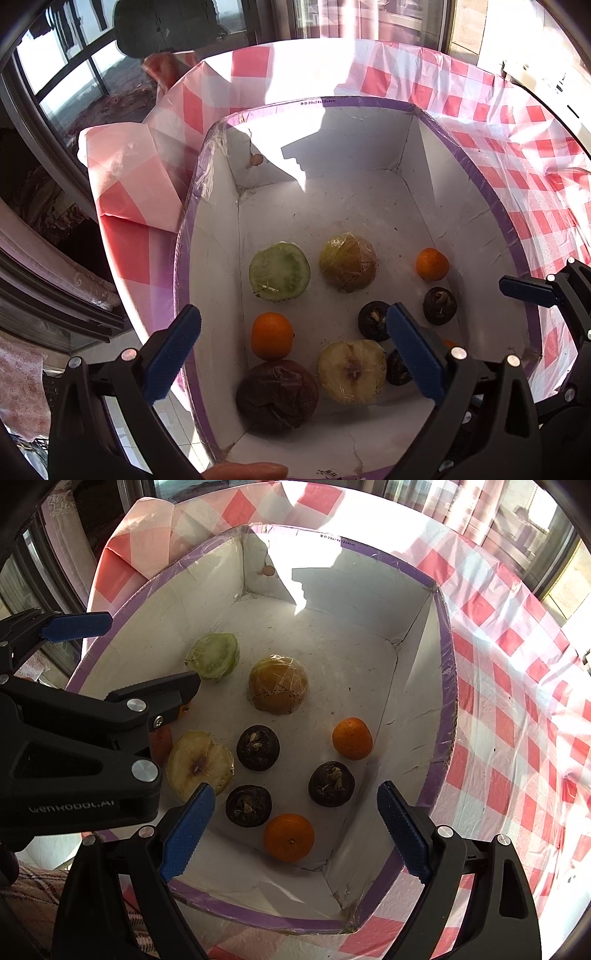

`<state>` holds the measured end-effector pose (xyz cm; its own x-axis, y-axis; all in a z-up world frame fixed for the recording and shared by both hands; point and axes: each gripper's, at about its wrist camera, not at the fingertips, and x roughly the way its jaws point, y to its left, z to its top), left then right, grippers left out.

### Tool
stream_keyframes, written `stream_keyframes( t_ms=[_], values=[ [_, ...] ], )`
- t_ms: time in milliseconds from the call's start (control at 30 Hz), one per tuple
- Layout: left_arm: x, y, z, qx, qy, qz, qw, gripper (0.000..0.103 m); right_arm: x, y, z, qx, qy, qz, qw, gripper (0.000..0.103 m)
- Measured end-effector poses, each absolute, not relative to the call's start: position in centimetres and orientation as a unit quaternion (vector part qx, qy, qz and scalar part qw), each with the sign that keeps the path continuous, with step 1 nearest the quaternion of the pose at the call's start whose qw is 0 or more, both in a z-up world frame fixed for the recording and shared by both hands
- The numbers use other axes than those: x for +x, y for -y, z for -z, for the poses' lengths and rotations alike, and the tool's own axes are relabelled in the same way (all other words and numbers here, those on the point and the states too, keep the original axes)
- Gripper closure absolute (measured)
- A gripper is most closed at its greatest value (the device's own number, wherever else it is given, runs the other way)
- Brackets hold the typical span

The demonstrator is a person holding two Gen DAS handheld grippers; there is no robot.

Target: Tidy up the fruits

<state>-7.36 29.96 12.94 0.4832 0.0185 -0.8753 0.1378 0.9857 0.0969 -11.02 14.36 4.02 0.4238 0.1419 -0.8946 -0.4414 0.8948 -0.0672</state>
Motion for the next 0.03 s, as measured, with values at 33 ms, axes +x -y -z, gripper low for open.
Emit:
stream_keyframes(
  t_ms=[33],
  values=[
    [-7.37, -29.91, -12.87, 0.074, -0.509, 0.034, 0.857, 0.002, -11.11, -14.39, -3.98, -0.149, -0.507, -0.178, 0.830, 0.016]
  ],
)
